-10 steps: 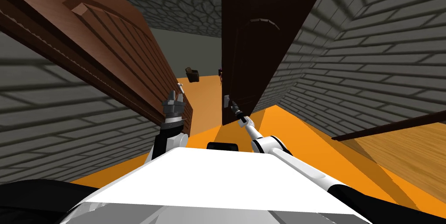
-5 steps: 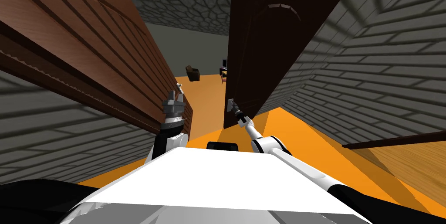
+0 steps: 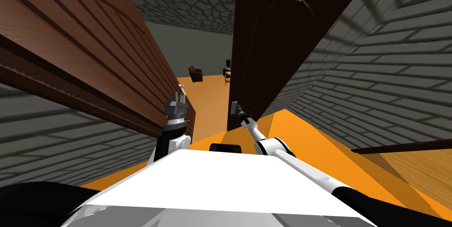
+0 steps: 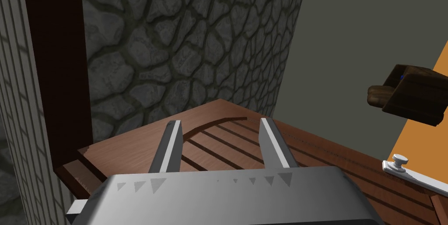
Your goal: Push the door open
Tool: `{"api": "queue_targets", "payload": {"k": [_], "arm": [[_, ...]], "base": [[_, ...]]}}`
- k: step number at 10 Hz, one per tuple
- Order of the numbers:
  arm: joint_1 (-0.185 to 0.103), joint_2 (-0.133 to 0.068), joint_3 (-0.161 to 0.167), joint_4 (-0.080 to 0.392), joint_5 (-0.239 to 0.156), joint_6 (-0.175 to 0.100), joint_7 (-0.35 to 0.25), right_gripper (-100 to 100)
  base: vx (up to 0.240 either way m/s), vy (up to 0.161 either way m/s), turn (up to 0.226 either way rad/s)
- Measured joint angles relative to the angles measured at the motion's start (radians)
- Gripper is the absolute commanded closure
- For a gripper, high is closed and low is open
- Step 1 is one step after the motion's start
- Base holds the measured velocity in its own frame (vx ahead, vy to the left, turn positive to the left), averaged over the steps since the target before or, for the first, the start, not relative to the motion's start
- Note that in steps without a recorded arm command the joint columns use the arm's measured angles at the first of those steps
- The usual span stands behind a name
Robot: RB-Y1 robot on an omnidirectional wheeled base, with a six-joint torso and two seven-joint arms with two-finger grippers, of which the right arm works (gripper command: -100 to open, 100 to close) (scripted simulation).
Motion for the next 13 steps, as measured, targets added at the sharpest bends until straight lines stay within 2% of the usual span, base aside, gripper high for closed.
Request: {"api": "queue_targets", "payload": {"k": [3,6,9,11,12,13], "arm": [[0.000,0.000,0.000,0.000,0.000,0.000,0.000,100],[0.022,0.001,-0.005,-0.011,-0.003,0.014,0.005,100],[0.008,0.000,-0.026,0.009,-0.016,0.011,0.019,100],[-0.011,0.004,-0.059,0.046,-0.031,-0.004,0.049,100],[0.015,-0.003,-0.055,-0.008,-0.029,0.016,0.046,100],[0.018,-0.007,-0.062,-0.012,-0.034,0.024,0.046,100]], "base": [[0.027,0.019,-0.005],[0.143,0.090,-0.031],[0.175,0.120,-0.036],[0.158,0.153,-0.054],[0.143,0.106,-0.023],[0.158,0.133,-0.065]]}}
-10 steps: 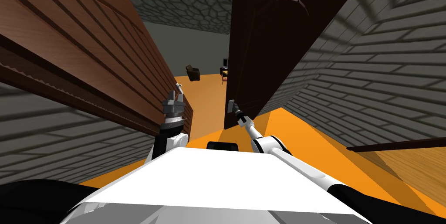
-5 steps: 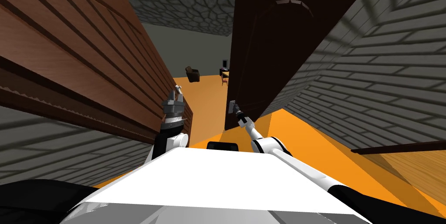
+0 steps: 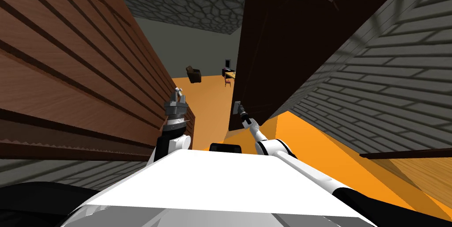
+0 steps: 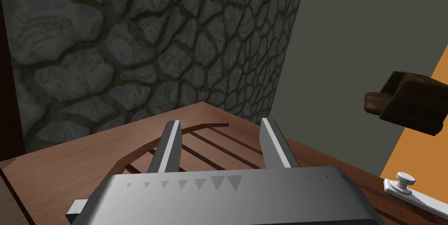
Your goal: Push the door open
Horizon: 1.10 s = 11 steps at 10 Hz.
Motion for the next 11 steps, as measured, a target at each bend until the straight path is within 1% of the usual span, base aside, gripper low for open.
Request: {"api": "queue_targets", "payload": {"k": [2,3,4,5,6,7,8,9,10,11], "arm": [[0.009,-0.003,-0.018,-0.003,-0.010,0.007,0.013,100],[0.024,-0.007,-0.021,-0.031,-0.012,0.023,0.014,100],[0.012,-0.009,-0.032,-0.012,-0.017,0.017,0.021,100],[0.005,-0.011,-0.044,0.006,-0.023,0.006,0.030,100],[-0.011,-0.010,-0.064,0.046,-0.033,-0.010,0.047,100],[0.004,-0.013,-0.065,0.022,-0.034,-0.002,0.049,100],[-0.002,-0.015,-0.075,0.028,-0.039,0.003,0.053,100],[0.006,-0.022,-0.084,0.023,-0.045,0.007,0.058,100],[-0.002,-0.024,-0.099,0.042,-0.052,0.003,0.068,100],[0.016,-0.029,-0.096,0.003,-0.052,0.019,0.063,100]], "base": [[0.147,0.138,-0.071],[0.072,0.097,-0.028],[0.093,0.077,-0.015],[0.124,0.104,-0.054],[0.098,0.093,-0.050],[0.104,0.121,-0.087],[0.137,0.172,-0.063],[0.153,0.143,-0.068],[0.098,0.084,-0.017],[0.142,0.125,-0.047]]}}
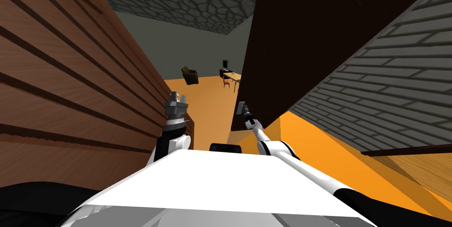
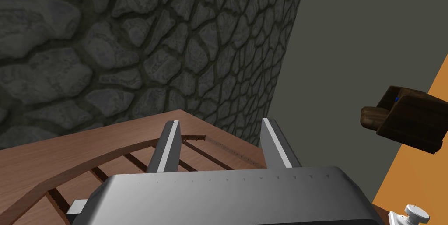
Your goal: Push the door open
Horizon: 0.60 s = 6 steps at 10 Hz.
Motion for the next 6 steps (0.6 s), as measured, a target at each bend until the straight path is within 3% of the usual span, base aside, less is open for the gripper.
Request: {"api": "queue_targets", "payload": {"k": [1,4,5,6], "arm": [[-0.018,-0.003,-0.016,0.033,-0.008,-0.009,0.009,100],[-0.010,-0.007,-0.055,0.031,-0.027,-0.007,0.041,100],[0.006,-0.012,-0.059,0.006,-0.029,0.003,0.043,100],[-0.010,-0.015,-0.073,0.038,-0.036,-0.003,0.052,100]], "base": [[0.149,0.157,-0.058],[0.144,0.152,-0.080],[0.159,0.115,-0.046],[0.165,0.141,-0.036]]}}
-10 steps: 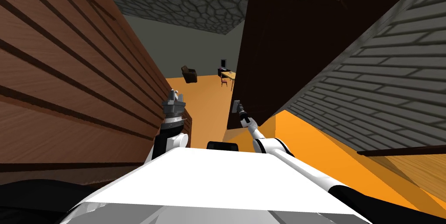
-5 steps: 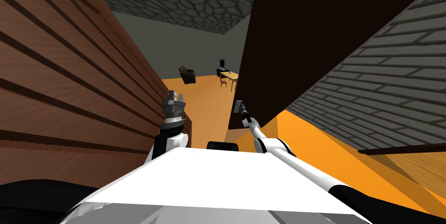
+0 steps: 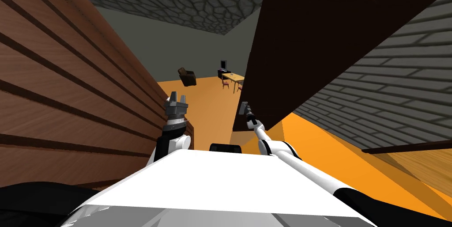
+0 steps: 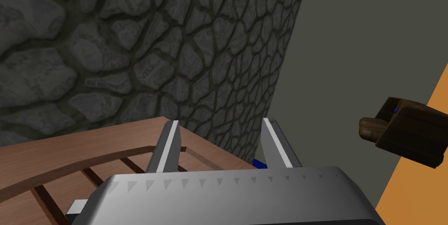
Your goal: Push the door open
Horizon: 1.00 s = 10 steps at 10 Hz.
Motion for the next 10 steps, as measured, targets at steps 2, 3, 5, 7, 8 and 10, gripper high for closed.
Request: {"api": "queue_targets", "payload": {"k": [2,3,5,7,8,10], "arm": [[0.021,-0.010,-0.009,-0.039,-0.006,0.021,0.001,100],[0.013,-0.013,-0.021,-0.024,-0.012,0.019,0.009,100],[0.004,-0.017,-0.034,-0.010,-0.018,0.011,0.017,100],[0.003,-0.017,-0.045,0.009,-0.023,0.004,0.025,100],[0.011,-0.016,-0.048,-0.004,-0.025,0.011,0.026,100],[0.007,-0.019,-0.065,0.006,-0.032,0.010,0.035,100]], "base": [[0.159,0.149,-0.065],[0.161,0.089,-0.035],[0.102,0.036,-0.020],[0.175,0.038,-0.031],[0.212,0.077,-0.044],[0.192,0.078,-0.060]]}}
